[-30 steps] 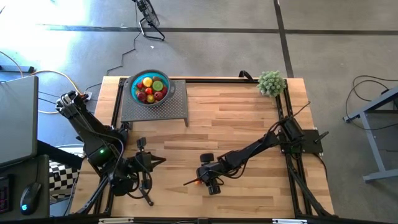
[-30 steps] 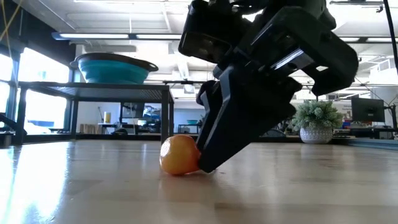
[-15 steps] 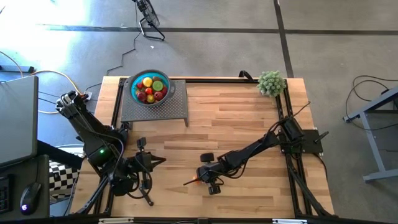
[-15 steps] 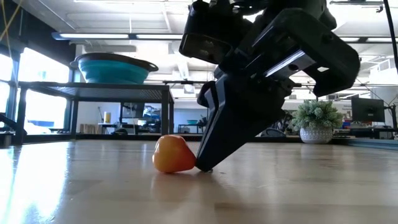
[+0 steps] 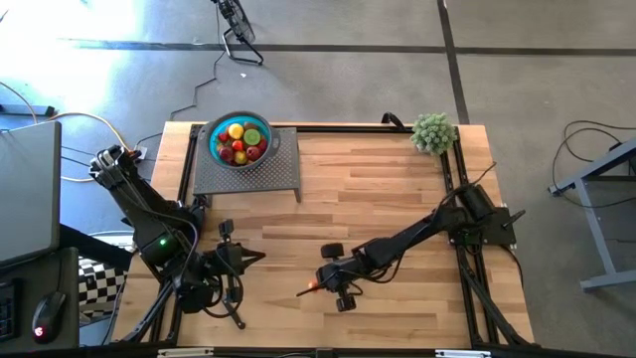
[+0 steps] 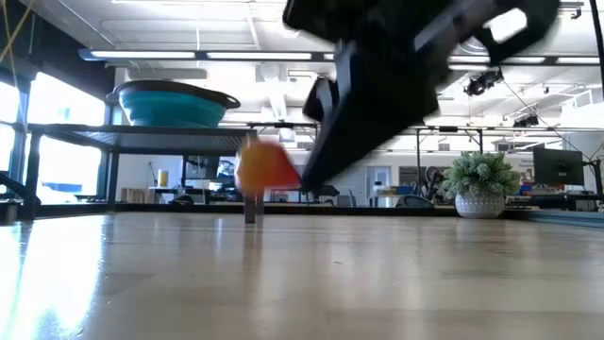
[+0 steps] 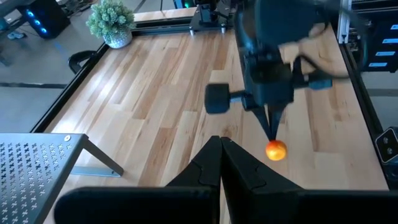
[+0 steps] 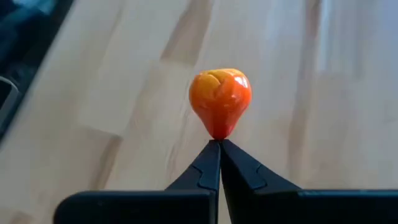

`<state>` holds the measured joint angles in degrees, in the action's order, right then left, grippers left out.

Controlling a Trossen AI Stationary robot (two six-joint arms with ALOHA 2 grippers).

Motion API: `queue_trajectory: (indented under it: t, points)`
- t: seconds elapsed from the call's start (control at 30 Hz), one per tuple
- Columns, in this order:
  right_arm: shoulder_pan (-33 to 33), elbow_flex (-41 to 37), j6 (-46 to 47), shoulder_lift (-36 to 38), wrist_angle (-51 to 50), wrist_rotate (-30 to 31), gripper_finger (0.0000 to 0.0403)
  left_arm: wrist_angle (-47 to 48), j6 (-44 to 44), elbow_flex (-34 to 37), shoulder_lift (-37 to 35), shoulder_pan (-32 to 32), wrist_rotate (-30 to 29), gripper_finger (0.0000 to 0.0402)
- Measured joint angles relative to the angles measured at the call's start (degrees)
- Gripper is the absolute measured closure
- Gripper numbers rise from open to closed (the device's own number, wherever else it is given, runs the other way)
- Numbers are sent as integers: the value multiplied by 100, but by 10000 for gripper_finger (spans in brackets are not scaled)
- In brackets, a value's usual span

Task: Pick & Place Fruit
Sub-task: Put the orange pear into the blue strainer bowl on the shelf

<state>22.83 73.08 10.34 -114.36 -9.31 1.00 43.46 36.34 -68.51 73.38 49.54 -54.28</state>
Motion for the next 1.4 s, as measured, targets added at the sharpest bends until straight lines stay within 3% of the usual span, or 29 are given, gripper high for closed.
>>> queue_trajectory:
  t: [0.7, 0.83, 0.97, 1.23, 1.4]
  points:
    - [-442, 3, -878, 1781, 354, 798, 401, -29, 11, 2, 0, -64, -55, 400]
    - [-489, 13, -1184, 1932, 617, 809, 401, -96, 423, 2, 0, -321, -24, 391]
    - [-498, 11, -1435, 1932, 879, 810, 401, -158, 420, 2, 5, -715, 139, 345]
    - [-494, 13, -1666, 1933, 1147, 1070, 401, -493, 385, 2, 24, -1596, 1389, 204]
    - [-456, 15, -1819, 2043, 1267, 1276, 401, -979, -412, 4, 73, -1938, 1952, 132]
